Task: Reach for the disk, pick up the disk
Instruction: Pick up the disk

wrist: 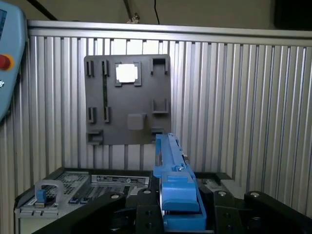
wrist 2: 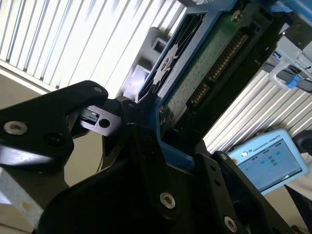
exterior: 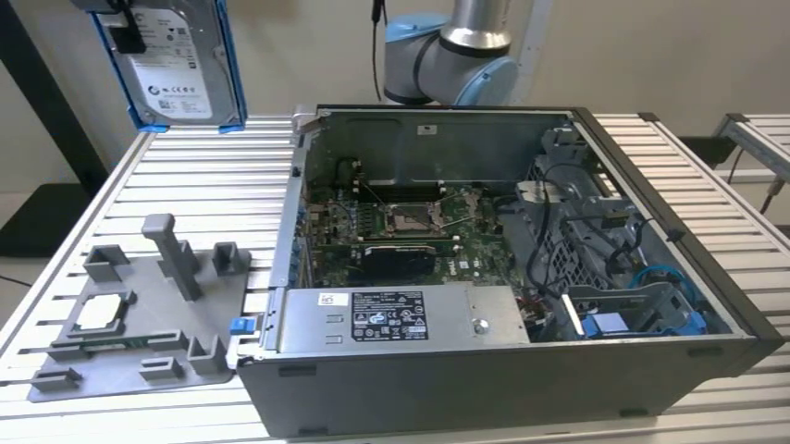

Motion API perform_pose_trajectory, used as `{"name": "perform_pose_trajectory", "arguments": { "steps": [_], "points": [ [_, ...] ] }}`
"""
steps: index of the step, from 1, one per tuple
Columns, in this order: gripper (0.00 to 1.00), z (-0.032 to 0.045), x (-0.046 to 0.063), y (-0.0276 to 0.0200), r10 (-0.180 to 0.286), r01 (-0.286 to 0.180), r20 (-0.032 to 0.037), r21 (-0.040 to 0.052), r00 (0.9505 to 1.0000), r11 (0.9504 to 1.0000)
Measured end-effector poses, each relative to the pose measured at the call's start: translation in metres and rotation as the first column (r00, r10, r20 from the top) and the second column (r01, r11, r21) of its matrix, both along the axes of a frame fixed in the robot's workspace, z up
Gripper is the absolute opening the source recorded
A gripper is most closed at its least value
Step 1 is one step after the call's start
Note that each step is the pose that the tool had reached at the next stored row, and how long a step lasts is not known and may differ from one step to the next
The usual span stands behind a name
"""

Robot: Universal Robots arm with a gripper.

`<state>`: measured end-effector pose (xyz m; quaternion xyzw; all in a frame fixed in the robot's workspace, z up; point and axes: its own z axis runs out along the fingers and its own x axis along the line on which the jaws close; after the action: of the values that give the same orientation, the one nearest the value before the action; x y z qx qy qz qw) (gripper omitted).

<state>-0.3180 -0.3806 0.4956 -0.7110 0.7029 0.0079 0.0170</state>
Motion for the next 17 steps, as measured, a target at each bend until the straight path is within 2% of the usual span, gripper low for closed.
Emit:
{"name": "perform_pose_trajectory", "arguments": {
  "steps": [17],
  "points": [
    [0.0,0.0,0.042,0.0,0.0,0.0,0.0,0.0,1.0,1.0]
  ]
}}
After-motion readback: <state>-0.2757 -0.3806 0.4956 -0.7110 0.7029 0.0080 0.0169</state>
